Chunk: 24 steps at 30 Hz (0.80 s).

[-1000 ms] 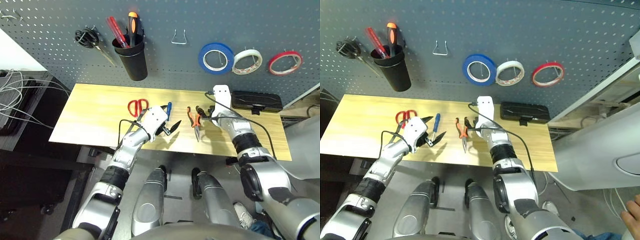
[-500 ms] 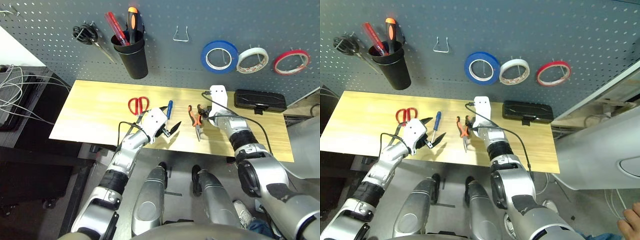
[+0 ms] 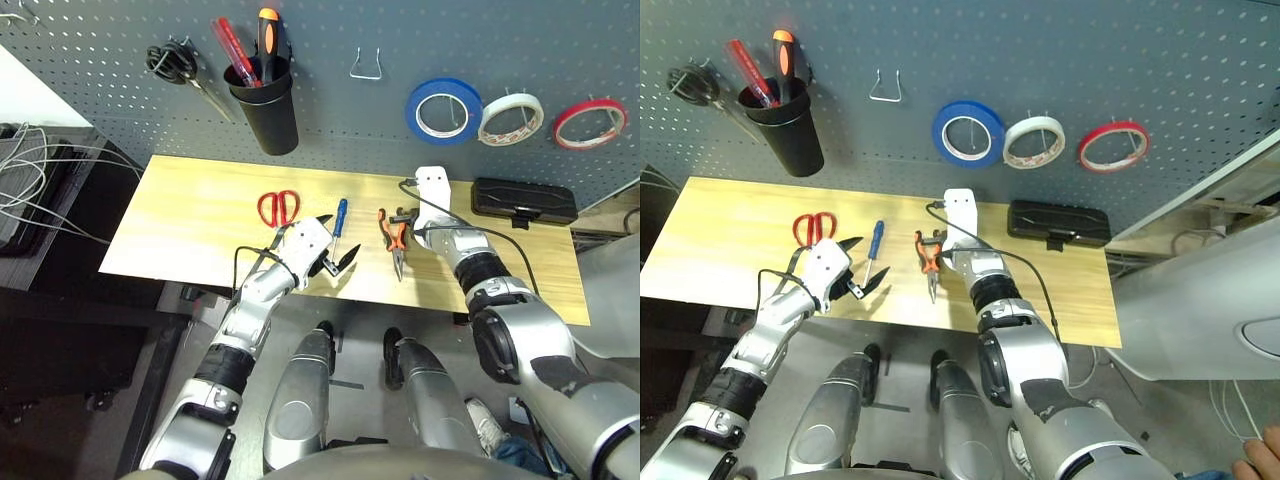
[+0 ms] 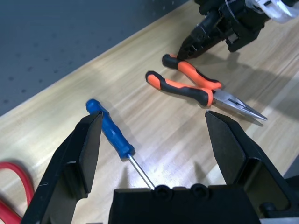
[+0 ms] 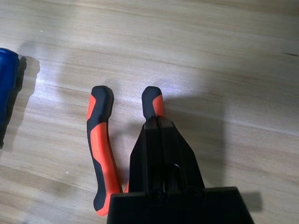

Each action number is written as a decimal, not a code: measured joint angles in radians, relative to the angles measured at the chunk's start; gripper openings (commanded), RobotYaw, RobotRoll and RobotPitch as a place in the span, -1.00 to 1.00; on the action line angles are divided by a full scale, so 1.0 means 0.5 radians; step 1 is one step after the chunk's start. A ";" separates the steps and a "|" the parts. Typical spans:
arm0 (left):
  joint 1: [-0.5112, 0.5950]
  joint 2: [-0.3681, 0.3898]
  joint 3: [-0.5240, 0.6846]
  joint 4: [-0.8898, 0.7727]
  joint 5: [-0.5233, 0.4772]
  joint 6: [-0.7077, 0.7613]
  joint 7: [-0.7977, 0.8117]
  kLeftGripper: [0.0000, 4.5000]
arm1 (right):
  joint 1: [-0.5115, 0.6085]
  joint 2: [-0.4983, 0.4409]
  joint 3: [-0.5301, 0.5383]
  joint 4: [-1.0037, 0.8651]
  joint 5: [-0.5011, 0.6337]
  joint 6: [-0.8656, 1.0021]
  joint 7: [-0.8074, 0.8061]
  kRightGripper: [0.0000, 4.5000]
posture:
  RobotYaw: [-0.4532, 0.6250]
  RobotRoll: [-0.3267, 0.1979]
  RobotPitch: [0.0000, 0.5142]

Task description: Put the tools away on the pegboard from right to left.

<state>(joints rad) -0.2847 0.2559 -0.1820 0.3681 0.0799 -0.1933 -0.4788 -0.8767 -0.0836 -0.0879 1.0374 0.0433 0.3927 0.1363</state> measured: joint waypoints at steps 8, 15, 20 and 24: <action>0.000 -0.004 0.003 0.000 -0.001 0.001 0.013 1.00 | 0.004 -0.020 -0.001 -0.012 -0.019 0.006 -0.017 0.61 | 0.14 0.25 0.42; 0.001 -0.002 0.006 -0.007 -0.003 0.002 0.013 1.00 | 0.022 0.006 -0.009 0.010 -0.021 0.013 -0.032 0.97 | 0.15 0.25 0.46; 0.006 0.002 0.012 -0.028 -0.005 0.006 0.013 1.00 | 0.018 0.017 -0.003 -0.041 -0.022 0.040 -0.033 0.97 | 0.15 0.25 0.47; 0.024 0.002 0.012 -0.035 -0.006 0.009 0.014 1.00 | 0.029 0.017 0.007 -0.165 -0.024 0.107 -0.049 0.97 | 0.14 0.25 0.47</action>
<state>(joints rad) -0.2725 0.2570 -0.1757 0.3504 0.0768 -0.1886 -0.4720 -0.8623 -0.0751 -0.0844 0.9549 0.0311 0.4464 0.1118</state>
